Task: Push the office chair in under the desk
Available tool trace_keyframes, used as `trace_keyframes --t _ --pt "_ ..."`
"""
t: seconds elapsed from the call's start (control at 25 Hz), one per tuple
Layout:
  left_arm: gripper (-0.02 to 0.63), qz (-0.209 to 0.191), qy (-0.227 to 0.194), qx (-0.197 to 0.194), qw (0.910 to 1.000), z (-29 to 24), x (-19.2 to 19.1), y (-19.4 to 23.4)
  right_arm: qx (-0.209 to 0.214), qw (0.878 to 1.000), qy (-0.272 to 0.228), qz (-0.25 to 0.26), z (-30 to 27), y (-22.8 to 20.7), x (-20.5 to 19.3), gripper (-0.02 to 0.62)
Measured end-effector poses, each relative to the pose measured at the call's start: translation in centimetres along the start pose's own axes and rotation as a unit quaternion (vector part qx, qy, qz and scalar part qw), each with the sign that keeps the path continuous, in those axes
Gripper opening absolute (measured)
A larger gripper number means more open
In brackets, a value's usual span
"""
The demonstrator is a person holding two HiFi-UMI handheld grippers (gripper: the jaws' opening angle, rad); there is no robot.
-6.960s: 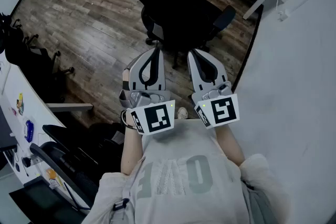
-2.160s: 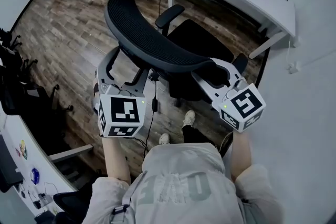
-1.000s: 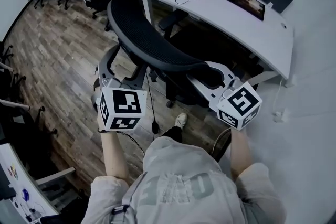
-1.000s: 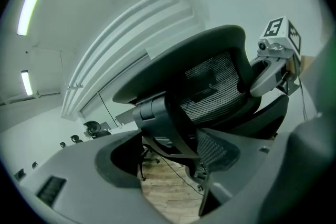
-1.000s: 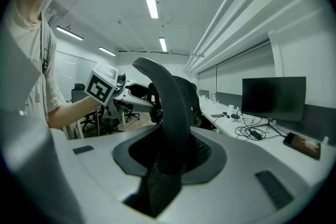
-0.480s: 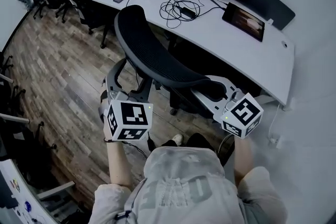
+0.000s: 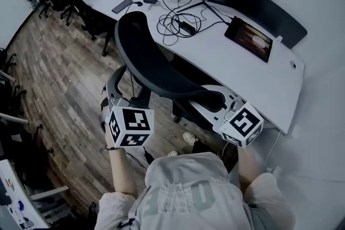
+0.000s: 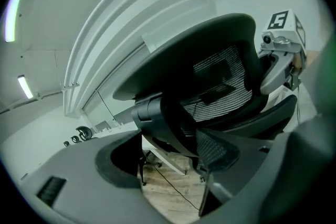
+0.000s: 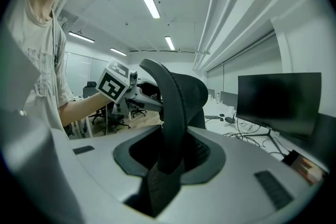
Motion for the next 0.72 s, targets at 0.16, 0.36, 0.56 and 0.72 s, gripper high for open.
trace_keyframes --t 0.16,0.36,0.56,0.72 --pt "0.328 0.005 0.005 0.009 0.9999 -2.0 1.9 -1.3 0.015 1.000 0.000 0.002 1.4 -3.2 -0.1 0.115" --pt "0.330 0.019 0.008 0.008 0.9998 -3.4 3.7 -3.0 0.023 1.000 0.008 0.000 3.3 -6.3 -0.5 0.115" --pt "0.330 0.036 -0.008 0.012 0.9992 -2.8 5.3 -5.3 0.032 0.999 0.013 -0.004 6.2 -8.3 -0.9 0.115" --pt "0.328 0.043 -0.010 0.013 0.9989 -2.7 5.9 -6.7 0.033 0.999 0.017 0.003 7.4 -9.3 -1.4 0.115"
Point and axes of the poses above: the fingertips, and each gripper's own axes: z backward along the fingers, y to its left, x out of its top, the point moved 10 cm from there along z, backward along the fingers, and after that the axes turned 11 degrees about x, right-handed, at the moved point
